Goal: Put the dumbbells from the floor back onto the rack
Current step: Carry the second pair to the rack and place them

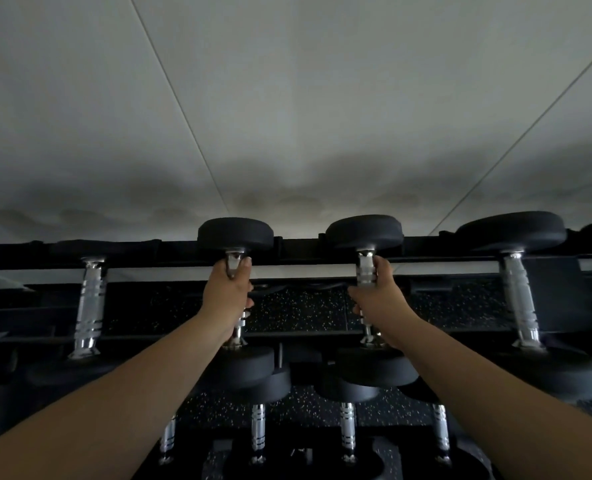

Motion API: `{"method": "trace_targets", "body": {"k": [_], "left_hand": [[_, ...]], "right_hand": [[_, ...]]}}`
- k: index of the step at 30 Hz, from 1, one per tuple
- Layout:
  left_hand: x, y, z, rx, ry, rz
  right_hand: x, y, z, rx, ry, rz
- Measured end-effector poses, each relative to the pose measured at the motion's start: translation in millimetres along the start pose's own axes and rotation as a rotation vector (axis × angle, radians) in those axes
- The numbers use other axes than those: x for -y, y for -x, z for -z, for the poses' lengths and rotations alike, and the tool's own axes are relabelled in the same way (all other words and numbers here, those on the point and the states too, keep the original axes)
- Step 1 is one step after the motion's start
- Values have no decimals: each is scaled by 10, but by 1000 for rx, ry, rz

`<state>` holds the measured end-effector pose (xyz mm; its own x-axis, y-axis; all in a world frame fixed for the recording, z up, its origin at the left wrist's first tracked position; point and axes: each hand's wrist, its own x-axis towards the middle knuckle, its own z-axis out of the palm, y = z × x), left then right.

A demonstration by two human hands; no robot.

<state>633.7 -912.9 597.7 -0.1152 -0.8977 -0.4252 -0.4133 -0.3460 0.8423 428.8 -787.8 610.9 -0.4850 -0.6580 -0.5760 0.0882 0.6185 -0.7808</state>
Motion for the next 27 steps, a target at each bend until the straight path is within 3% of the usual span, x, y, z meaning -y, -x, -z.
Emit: {"method": "trace_targets", "body": {"k": [11, 22, 27], "left_hand": [[37, -30, 50, 12, -31, -51], [-2, 88, 209, 181, -159, -110], [49, 176, 246, 187, -249, -73]], "right_hand": [[-5, 36, 32, 47, 18, 17], [-23, 112, 39, 17, 85, 82], [-40, 143, 47, 7, 99, 65]]}}
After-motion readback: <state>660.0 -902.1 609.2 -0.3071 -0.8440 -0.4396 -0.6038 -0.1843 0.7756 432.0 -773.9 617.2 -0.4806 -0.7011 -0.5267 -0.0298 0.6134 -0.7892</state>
